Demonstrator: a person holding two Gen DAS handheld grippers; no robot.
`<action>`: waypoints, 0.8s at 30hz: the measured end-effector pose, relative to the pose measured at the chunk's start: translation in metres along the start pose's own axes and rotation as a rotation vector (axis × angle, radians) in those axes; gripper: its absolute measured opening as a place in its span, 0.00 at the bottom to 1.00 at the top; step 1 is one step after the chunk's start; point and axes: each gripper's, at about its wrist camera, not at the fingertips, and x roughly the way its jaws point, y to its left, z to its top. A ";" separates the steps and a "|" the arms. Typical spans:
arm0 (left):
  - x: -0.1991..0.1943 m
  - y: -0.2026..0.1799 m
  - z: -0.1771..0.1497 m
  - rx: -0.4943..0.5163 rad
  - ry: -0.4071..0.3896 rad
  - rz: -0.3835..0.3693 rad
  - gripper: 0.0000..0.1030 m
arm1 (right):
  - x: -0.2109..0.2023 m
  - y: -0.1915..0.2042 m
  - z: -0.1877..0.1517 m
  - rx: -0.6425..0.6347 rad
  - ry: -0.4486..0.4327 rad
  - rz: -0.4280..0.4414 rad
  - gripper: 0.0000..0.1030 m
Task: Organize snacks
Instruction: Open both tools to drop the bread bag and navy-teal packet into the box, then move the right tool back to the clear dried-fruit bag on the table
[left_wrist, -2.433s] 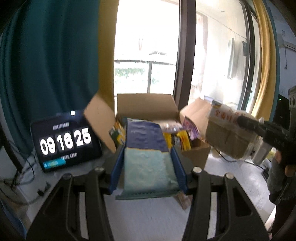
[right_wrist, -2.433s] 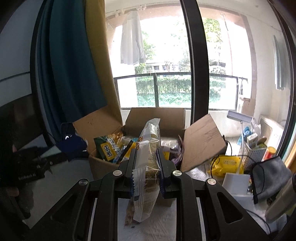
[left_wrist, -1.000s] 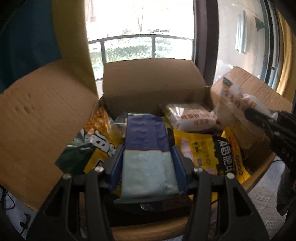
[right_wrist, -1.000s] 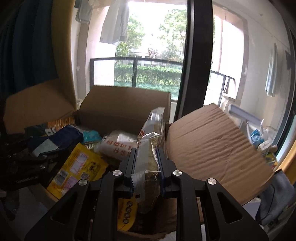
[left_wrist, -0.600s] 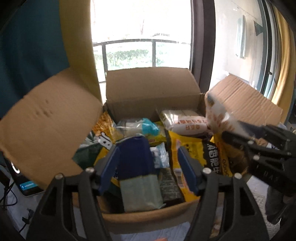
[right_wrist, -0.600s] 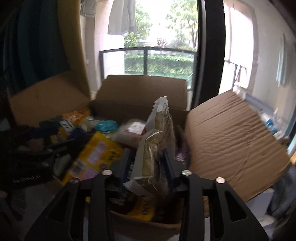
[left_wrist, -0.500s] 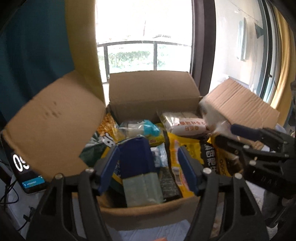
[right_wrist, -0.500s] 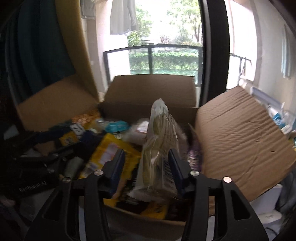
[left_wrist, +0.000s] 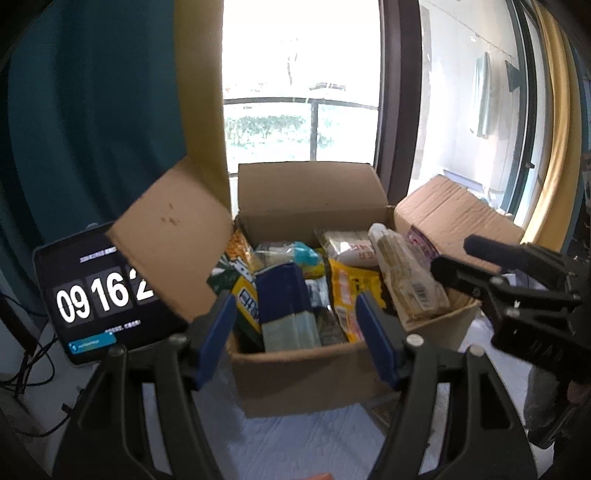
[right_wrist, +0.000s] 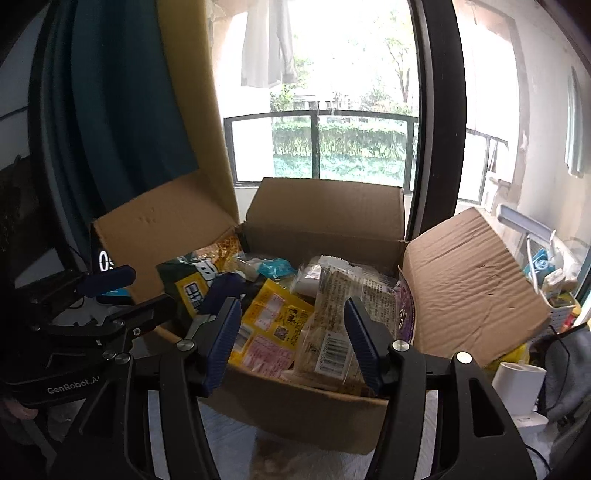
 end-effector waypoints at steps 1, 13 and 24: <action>-0.005 0.001 -0.003 -0.004 -0.001 0.001 0.67 | -0.004 0.001 0.000 0.005 -0.006 -0.001 0.59; -0.048 0.001 -0.037 -0.027 -0.009 0.000 0.67 | -0.035 0.014 -0.015 0.010 -0.019 -0.016 0.59; -0.058 0.013 -0.094 -0.076 0.056 0.025 0.67 | -0.055 0.017 -0.047 0.015 0.014 -0.024 0.59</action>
